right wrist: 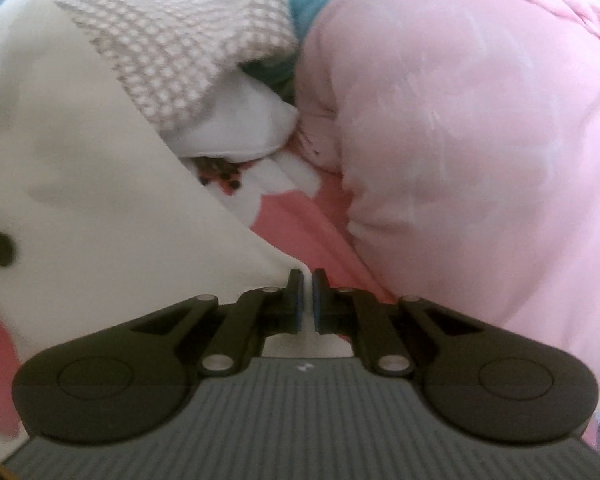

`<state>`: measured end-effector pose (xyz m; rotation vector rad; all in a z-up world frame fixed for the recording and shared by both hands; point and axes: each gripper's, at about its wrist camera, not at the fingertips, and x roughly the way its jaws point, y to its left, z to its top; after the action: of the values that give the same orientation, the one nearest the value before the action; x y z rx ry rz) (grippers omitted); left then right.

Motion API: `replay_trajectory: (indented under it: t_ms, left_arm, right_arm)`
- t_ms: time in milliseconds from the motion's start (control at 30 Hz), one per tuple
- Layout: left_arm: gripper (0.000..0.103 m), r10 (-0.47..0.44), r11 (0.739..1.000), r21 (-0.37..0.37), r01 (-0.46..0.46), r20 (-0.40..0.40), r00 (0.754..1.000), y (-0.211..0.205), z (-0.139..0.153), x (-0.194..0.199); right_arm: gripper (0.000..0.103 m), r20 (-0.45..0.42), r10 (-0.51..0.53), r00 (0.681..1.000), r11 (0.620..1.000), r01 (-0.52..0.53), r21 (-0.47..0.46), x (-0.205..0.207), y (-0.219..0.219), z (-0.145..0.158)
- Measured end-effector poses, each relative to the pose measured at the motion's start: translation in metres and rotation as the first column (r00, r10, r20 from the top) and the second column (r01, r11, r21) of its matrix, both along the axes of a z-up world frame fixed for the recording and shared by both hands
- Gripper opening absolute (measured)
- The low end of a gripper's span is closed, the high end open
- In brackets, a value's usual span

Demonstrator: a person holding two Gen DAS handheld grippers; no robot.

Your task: Fold clothes

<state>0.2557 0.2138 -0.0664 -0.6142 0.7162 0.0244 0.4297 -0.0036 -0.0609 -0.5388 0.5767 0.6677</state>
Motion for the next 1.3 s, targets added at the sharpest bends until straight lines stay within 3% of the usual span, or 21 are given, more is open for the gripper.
replay_trajectory:
  t_ms: [233,333,467,667,733,967,1033,1200,1300]
  left_arm:
    - [0.055,0.002,1.000,-0.017,-0.002,-0.005,1.000,0.003,-0.002,-0.001]
    - [0.055,0.008,1.000,-0.028,-0.008,-0.007,1.000,0.005,-0.002,-0.003]
    - [0.055,0.021,0.998,-0.052,-0.022,-0.010,1.000,0.011,-0.002,-0.005]
    - [0.059,0.035,0.995,-0.091,-0.036,-0.017,0.999,0.017,-0.001,-0.009]
    - [0.067,0.040,0.993,-0.109,-0.042,-0.013,0.999,0.017,-0.001,-0.012]
    - [0.073,0.056,0.994,-0.091,-0.055,0.003,0.998,0.013,0.002,-0.019]
    - [0.073,0.054,0.995,-0.087,-0.054,0.005,0.999,0.010,0.002,-0.022]
    - [0.073,0.018,0.995,-0.099,-0.017,0.012,1.000,0.001,0.002,-0.031]
    - [0.072,-0.052,0.992,-0.117,0.055,0.026,0.998,-0.013,0.002,-0.035]
  right_arm:
    - [0.003,-0.011,-0.106,0.994,0.994,0.106,-0.004,0.011,0.010,-0.031]
    - [0.004,-0.028,-0.180,0.983,0.983,0.181,0.022,0.023,0.008,-0.027]
    - [0.008,-0.053,-0.290,0.955,0.943,0.295,0.154,0.023,-0.018,0.003]
    - [0.018,-0.245,-0.400,0.883,0.792,0.468,0.393,-0.019,-0.091,0.067]
    - [0.020,-0.333,-0.426,0.841,0.724,0.538,0.433,-0.040,-0.115,0.081]
    - [0.022,-0.579,-0.372,0.726,0.448,0.686,0.573,-0.138,-0.184,0.087]
    - [0.023,-0.603,-0.374,0.705,0.395,0.709,0.584,-0.172,-0.201,0.088]
    - [0.025,-0.610,-0.399,0.684,0.335,0.728,0.598,-0.260,-0.228,0.089]
    - [0.026,-0.603,-0.379,0.702,0.361,0.712,0.602,-0.298,-0.225,0.068]
